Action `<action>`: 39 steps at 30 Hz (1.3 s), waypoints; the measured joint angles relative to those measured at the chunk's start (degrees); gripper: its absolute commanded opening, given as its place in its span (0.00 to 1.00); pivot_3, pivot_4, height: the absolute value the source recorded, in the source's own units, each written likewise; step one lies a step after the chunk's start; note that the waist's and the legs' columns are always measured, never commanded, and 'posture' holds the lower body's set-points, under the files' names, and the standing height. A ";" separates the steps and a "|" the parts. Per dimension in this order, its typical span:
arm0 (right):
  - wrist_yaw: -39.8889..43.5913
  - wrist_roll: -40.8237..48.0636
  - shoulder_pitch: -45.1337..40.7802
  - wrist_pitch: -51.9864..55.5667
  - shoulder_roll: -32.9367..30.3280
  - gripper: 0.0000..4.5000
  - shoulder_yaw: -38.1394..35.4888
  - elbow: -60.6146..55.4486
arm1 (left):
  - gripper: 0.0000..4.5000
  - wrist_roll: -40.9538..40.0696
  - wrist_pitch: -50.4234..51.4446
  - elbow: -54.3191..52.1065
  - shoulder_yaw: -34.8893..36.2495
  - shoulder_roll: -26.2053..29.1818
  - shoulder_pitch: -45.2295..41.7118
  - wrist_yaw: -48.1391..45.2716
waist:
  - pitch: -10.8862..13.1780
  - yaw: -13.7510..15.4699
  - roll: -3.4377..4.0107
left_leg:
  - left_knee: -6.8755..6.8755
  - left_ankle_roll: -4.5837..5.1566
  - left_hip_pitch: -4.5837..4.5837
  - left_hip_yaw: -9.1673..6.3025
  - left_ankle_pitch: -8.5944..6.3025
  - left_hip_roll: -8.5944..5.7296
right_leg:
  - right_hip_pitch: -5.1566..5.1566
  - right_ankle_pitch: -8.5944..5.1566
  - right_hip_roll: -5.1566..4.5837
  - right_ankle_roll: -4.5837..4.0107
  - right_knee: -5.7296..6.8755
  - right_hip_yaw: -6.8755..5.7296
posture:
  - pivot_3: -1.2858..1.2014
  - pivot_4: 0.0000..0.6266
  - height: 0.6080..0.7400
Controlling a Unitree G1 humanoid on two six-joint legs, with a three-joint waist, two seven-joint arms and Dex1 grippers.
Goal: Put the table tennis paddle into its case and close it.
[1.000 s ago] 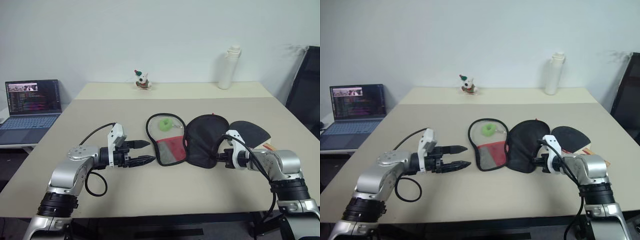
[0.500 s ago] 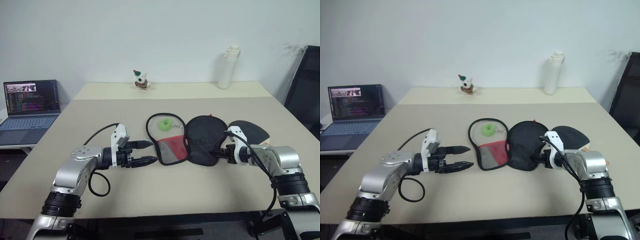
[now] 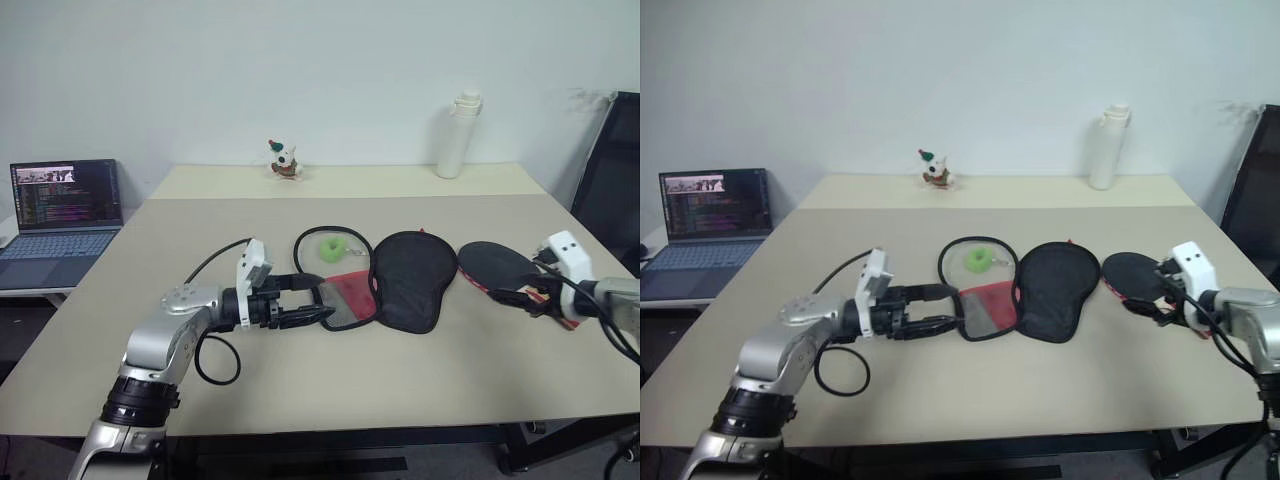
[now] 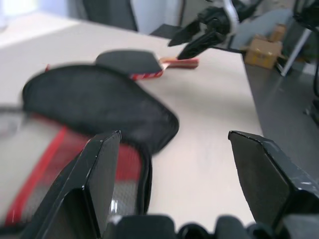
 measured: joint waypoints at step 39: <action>6.68 -22.88 -24.59 -25.00 6.60 0.72 6.85 60.70 | 0.84 5.17 -7.24 5.58 -6.39 -4.98 -5.07 -1.67 | 0.00 -0.20 0.00 | 0.00 -0.01 0.26 0.19 0.01 0.04 | 0.12 0.03 0.04 -0.05 0.09 0.21 | 0.52 0.24 1.00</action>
